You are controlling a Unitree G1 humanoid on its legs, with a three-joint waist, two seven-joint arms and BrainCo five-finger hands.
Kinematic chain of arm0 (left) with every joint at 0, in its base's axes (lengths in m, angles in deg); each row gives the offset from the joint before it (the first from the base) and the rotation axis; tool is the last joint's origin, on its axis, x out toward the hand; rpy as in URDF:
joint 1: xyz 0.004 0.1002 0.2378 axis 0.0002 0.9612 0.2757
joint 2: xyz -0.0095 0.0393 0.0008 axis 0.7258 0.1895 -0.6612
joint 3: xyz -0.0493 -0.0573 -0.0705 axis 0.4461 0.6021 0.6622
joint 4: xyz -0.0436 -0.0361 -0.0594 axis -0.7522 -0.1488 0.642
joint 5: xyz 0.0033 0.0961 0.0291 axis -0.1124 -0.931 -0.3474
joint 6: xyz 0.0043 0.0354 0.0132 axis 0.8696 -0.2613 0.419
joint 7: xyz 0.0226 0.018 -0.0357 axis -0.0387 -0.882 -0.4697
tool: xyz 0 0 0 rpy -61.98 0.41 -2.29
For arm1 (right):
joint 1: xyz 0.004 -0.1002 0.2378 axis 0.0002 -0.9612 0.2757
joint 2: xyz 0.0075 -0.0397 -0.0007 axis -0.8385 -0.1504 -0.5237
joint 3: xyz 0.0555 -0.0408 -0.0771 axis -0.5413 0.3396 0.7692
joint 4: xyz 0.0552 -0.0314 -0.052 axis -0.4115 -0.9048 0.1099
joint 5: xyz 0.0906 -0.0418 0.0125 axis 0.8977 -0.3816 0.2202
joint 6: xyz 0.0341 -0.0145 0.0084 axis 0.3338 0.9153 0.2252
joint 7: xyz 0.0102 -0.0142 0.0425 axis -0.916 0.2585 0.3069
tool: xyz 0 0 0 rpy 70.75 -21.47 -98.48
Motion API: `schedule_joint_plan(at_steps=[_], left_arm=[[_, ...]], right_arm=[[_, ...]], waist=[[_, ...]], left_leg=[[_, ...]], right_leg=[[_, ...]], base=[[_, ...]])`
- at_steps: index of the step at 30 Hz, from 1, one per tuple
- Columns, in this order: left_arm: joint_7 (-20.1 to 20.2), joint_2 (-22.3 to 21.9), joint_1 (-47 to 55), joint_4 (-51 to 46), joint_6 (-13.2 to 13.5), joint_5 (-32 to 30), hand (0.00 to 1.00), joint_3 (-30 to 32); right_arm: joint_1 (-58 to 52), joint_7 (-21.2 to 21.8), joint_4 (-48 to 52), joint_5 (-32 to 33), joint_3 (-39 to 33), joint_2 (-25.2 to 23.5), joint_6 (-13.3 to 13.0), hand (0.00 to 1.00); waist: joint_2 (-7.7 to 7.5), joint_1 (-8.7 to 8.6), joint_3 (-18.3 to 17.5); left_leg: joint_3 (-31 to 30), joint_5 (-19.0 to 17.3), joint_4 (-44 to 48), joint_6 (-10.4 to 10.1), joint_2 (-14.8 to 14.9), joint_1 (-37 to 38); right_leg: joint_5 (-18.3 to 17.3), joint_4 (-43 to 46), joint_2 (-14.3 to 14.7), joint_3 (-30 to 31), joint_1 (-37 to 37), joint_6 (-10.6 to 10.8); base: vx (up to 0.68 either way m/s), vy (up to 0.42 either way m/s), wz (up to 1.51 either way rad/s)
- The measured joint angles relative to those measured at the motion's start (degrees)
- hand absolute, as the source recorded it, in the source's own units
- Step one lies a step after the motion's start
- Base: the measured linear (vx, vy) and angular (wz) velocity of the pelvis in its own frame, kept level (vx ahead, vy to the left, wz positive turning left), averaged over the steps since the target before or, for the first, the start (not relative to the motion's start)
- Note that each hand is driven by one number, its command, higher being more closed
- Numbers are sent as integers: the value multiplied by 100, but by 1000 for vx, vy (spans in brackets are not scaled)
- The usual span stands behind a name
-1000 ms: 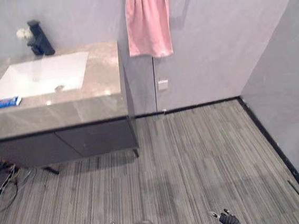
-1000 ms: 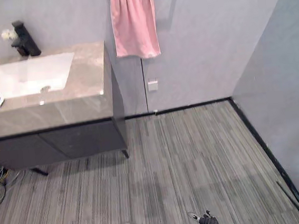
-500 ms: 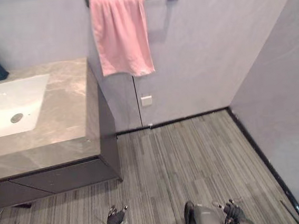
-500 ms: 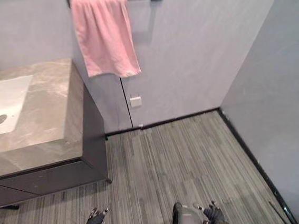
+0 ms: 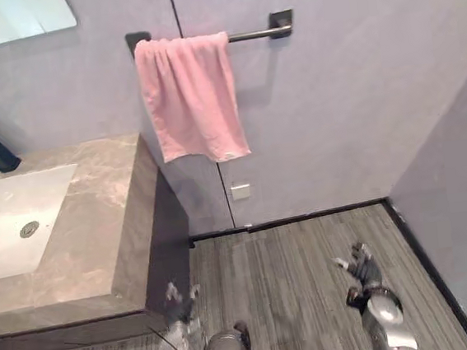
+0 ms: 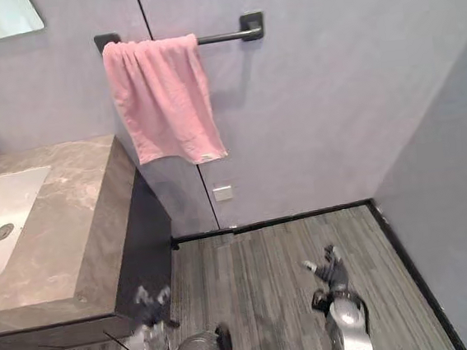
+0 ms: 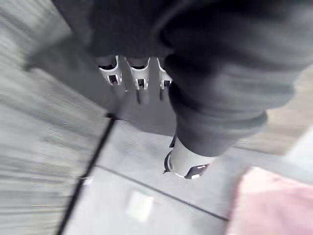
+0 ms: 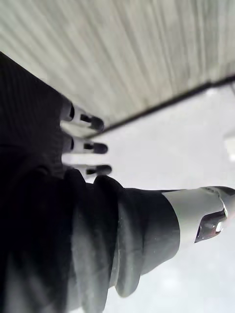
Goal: Organize washtable
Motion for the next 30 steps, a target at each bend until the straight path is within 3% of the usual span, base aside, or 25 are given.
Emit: schedule_joint_plan(at_steps=[1,3,4,6,7,9,11,13,14,15,19,21,22,23,25,26,27,30], left_arm=[[-220,-35,44,-530,23,-75,0,-5],[-763,-42,105,-1613,91,-584,0,-104],[-892,-42,98,-1872,95,-800,0,-171],[-1301,-46,44,-2582,84,-1368,0,-404],[-1485,-45,53,-2973,73,-1669,0,-560],[-1727,-46,38,-3671,92,-2235,0,-730],[-1854,-45,-18,-4116,136,-2549,0,-752],[-2072,-43,-121,-4428,156,-3070,0,-669],[-2170,-46,-122,-4471,134,-3175,0,-616],[-2385,-49,-122,-4545,87,-3339,0,-554],[-2663,-52,-125,-4723,-44,-3739,0,-525],[-2727,-54,-131,-4796,-67,-3739,0,-488],[-2741,-53,-135,-4795,-76,-3739,0,-477],[-2766,-53,-101,-4800,-88,-3746,0,-446],[-2845,-49,62,-4837,-155,-3981,0,-381],[-2833,-49,271,-4967,-167,-4006,0,-357],[-2795,-72,588,-5124,-164,-4009,0,-316],[-2424,-103,952,-5157,-170,-3792,0,-232]], right_arm=[[-18,-114,297,-5,40,-62,-11,0],[-229,-234,1124,-162,266,-115,-26,0],[-310,-246,1375,-247,330,-148,-33,0],[-435,-304,1947,-338,617,-274,-88,0],[-518,-293,2227,-355,879,-317,-131,0],[-574,-276,2647,-393,1174,-479,-254,0],[-565,-260,2975,-392,1251,-531,-371,0],[-552,-183,3180,-382,1243,-514,-503,0],[-553,-172,3178,-382,1258,-512,-502,0],[-565,-171,3177,-385,1350,-518,-500,0],[-584,-167,3188,-402,1508,-349,-487,0],[-593,-172,3189,-398,1505,-339,-487,0],[-600,-177,3190,-388,1495,-334,-490,0],[-601,-177,3190,-382,1469,-336,-490,0],[-620,-159,3191,-270,1476,-312,-531,0],[-617,-141,3193,-206,1480,-268,-546,0],[-643,-69,3190,-162,1508,-271,-548,0],[-788,-35,3208,-150,1498,-390,-567,0]], waist=[[-112,64,-68],[-262,31,-142],[-275,34,-139],[-313,-1,-78],[-270,-17,-50],[-202,-45,-52],[-169,-119,-63],[-169,-117,-77],[-236,-114,-120],[-339,-123,-171],[-61,-118,-289],[-26,-127,-266],[-85,-128,-234],[-101,-114,-227],[-68,-109,-251],[36,-84,-281],[38,-72,-329],[-98,-91,-286]], left_leg=[[-28,13,18,173,-197,22],[60,-376,459,621,-404,22],[100,-478,590,682,-462,57],[93,-734,503,845,-693,670],[86,-854,329,844,-713,1159],[-14,-869,22,840,-649,1749],[-136,-987,-78,684,-529,1919],[-210,-1196,-106,375,-348,2084],[-228,-1248,-88,287,-317,2126],[-340,-1395,48,78,-298,2181],[-878,-1377,303,-215,64,2201],[-1071,-1293,745,-394,105,1956],[-1112,-1320,926,-390,109,1824],[-1058,-1421,982,-214,201,1650],[-793,-1262,606,-141,485,1460],[-706,-631,218,-42,614,1332],[-726,-654,114,-169,544,1332],[-747,-632,-166,-206,432,1319]], right_leg=[[-80,-59,-102,175,60,44],[-21,238,-308,499,83,246],[-8,724,-347,703,-63,287],[318,2917,-508,1226,-702,777],[291,3678,-494,1318,-892,743],[271,3588,-419,1158,-1158,715],[234,2946,-325,1042,-1365,674],[313,1540,-144,1143,-1622,688],[455,1185,-85,1216,-1608,622],[1088,631,-25,1335,-1597,469],[919,686,148,873,-1187,188],[873,620,75,668,-1009,107],[847,567,25,589,-922,63],[842,539,-71,421,-791,54],[841,528,-163,188,-704,54],[800,531,-137,147,-710,116],[719,455,-205,216,-709,234],[722,188,-287,208,-710,312]], base=[[466,183,-18],[564,174,9],[569,197,14],[573,188,3],[496,129,-6],[443,60,1],[316,-16,28],[316,-89,21],[382,-205,22],[344,-216,39],[323,-259,45],[162,-152,70],[115,-120,96],[78,-99,98],[58,-53,75],[41,66,21],[48,123,12],[-5,124,24]])
